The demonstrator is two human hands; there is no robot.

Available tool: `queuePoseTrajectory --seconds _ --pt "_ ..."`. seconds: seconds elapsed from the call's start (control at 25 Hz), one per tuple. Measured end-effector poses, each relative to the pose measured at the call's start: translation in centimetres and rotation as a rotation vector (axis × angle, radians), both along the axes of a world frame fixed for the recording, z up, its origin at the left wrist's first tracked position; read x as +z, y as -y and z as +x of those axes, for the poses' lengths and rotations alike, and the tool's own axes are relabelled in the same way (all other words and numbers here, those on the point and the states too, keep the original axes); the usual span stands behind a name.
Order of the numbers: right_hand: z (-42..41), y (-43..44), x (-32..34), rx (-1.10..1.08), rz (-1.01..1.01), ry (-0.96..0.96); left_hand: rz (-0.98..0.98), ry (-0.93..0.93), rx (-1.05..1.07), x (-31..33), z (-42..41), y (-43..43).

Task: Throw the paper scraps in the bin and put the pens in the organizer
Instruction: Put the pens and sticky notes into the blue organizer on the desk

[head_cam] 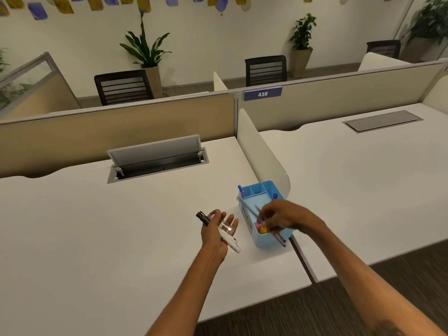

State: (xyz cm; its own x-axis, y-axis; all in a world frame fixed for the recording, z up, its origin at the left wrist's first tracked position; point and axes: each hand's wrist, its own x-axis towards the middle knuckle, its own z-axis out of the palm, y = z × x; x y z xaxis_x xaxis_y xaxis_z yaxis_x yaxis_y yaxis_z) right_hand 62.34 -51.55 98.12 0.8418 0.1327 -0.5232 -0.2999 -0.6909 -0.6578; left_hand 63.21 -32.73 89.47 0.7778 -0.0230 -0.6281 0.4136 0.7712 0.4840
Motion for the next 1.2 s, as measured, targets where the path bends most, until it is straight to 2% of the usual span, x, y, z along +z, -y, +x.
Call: queuePoseTrajectory --seconds 0.16,0.28,0.4,0.52,0.68,0.8,0.96,1.08,1.2 --pt "4.3 1.7 -0.5 -0.431 0.306 0.366 0.012 -0.018 -0.016 -0.4 0.3 0.5" --pt "8.0 1.6 -2.2 -0.510 0.283 0.548 0.017 -0.036 -0.040 -0.9 0.1 1.0" --pt "10.5 1.4 -4.2 -0.483 0.179 0.643 0.017 -0.042 -0.076 -1.3 0.0 1.3" --pt "12.1 1.7 -6.2 -0.396 0.005 0.646 0.023 -0.050 -0.132 -1.5 0.2 1.4" --pt "13.1 1.8 -8.1 -0.292 -0.100 0.573 0.018 -0.037 -0.215 -1.5 0.4 1.5" --pt "13.5 1.7 -8.9 -0.230 -0.119 0.493 0.012 -0.022 -0.268 -1.4 0.5 1.6" --pt "13.6 1.5 -9.9 -0.256 -0.092 0.391 -0.003 -0.009 -0.282 -1.4 0.4 1.7" --pt "13.6 1.3 -10.0 -0.225 -0.154 0.389 -0.016 -0.010 -0.280 -1.4 0.2 1.8" --pt "13.3 1.4 -9.9 -0.221 -0.127 0.406 -0.023 0.008 -0.303 -1.2 -0.2 1.7"
